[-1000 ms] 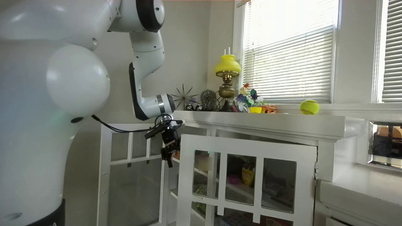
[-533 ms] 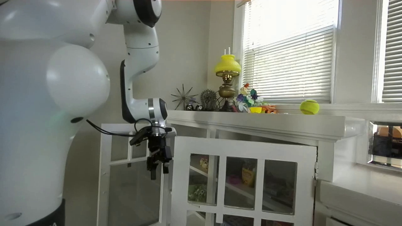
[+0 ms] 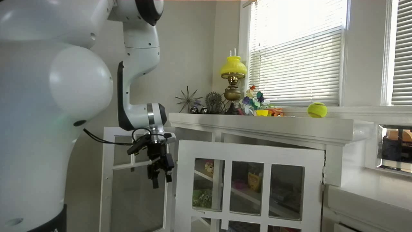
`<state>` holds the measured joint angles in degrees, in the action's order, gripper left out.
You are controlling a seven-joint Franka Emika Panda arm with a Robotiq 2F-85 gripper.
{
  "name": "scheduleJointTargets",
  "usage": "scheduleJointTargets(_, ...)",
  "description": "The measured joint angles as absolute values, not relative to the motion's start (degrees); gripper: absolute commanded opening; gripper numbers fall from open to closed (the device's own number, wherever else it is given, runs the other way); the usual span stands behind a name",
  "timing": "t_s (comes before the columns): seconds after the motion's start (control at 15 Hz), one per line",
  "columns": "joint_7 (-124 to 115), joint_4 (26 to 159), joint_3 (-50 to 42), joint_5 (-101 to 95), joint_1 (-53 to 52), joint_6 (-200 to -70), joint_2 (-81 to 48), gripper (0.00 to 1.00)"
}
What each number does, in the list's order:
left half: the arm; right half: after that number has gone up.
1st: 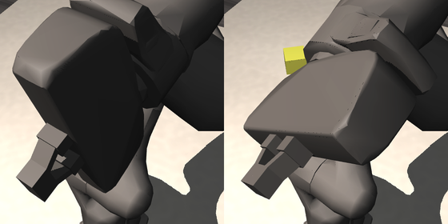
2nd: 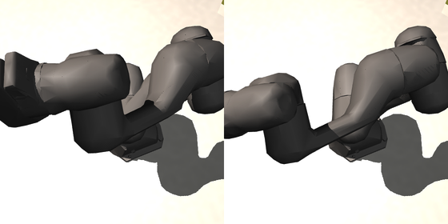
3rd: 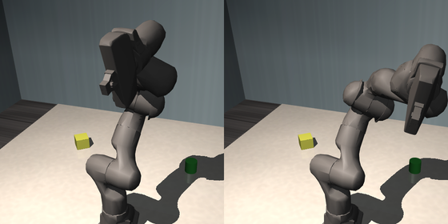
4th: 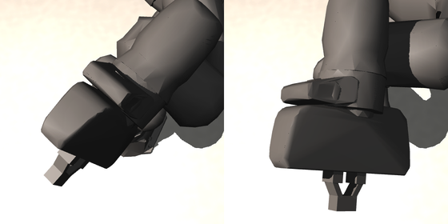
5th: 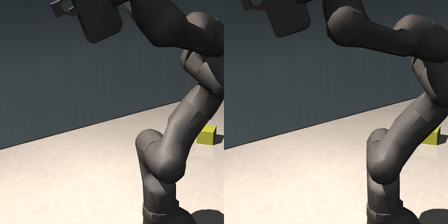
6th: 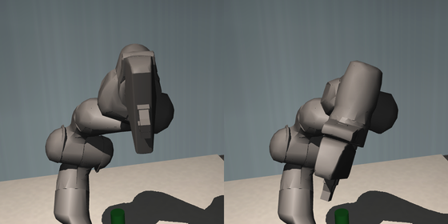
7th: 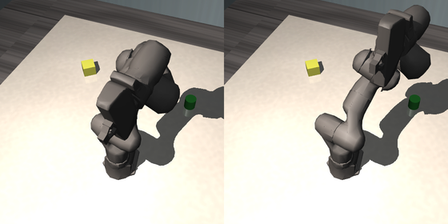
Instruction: Open the right door of the cabinet on the left.
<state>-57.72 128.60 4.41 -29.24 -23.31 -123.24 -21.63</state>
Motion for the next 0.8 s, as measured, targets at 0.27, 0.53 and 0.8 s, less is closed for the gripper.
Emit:
scheduleJointTargets(0.27, -56.94, 126.34, 4.23, -37.01, -23.33, -122.05, -21.52, 1.00)
scheduleJointTargets(0.53, -56.48, 126.49, 3.17, -38.73, -21.24, -120.80, -21.53, 1.00)
scheduleJointTargets(0.8, -56.57, 129.07, 1.42, -44.39, -19.02, -120.82, -21.52, 1.00)
